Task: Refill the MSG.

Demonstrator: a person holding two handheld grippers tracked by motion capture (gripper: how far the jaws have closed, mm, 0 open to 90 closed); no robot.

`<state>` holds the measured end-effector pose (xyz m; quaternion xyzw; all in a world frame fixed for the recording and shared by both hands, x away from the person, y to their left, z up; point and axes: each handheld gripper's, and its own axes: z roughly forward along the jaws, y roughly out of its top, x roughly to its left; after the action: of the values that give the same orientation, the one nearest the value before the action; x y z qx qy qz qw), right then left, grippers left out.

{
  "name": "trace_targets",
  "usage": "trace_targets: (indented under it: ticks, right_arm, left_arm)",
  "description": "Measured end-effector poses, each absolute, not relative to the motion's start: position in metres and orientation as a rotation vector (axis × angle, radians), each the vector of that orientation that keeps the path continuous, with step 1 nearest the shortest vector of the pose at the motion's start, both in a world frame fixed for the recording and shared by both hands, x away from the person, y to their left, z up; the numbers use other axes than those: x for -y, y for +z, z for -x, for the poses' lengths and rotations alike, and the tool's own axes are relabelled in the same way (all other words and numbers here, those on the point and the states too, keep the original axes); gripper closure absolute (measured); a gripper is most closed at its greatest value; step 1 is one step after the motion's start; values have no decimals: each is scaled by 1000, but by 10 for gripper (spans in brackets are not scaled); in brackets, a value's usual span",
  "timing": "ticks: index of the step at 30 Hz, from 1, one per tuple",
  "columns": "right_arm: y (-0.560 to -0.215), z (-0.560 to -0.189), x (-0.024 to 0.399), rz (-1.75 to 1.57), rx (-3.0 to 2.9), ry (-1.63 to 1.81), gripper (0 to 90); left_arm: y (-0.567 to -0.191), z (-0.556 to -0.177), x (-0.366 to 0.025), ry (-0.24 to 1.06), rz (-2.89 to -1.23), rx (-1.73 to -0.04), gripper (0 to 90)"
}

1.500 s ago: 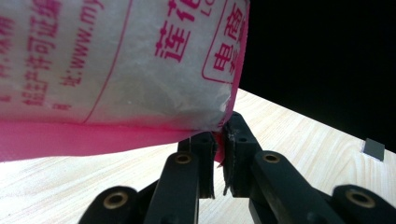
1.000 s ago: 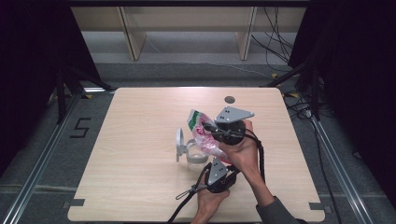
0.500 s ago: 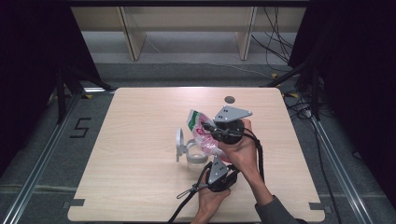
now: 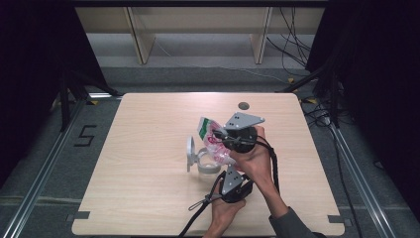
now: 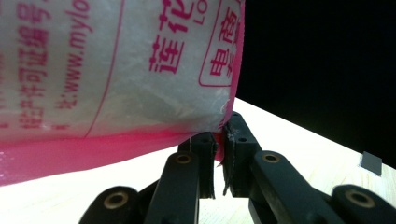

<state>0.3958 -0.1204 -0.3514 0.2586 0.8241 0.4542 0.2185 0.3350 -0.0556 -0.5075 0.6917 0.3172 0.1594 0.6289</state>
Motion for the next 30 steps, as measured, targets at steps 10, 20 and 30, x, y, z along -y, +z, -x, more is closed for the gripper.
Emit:
trace_targets:
  ticks: [10, 20, 30]
  right_arm:
    - [-349, -396, 120, -690, -2279, 1261, 900]
    - [-348, -397, 121, -687, -2267, 1270, 900]
    - [-346, -396, 120, -685, -2257, 1266, 900]
  left_arm:
    - [-505, -337, 57, 365, -1576, -723, 834]
    - [-505, -337, 57, 369, -1572, -721, 835]
    - [-503, -338, 58, 365, -1565, -714, 835]
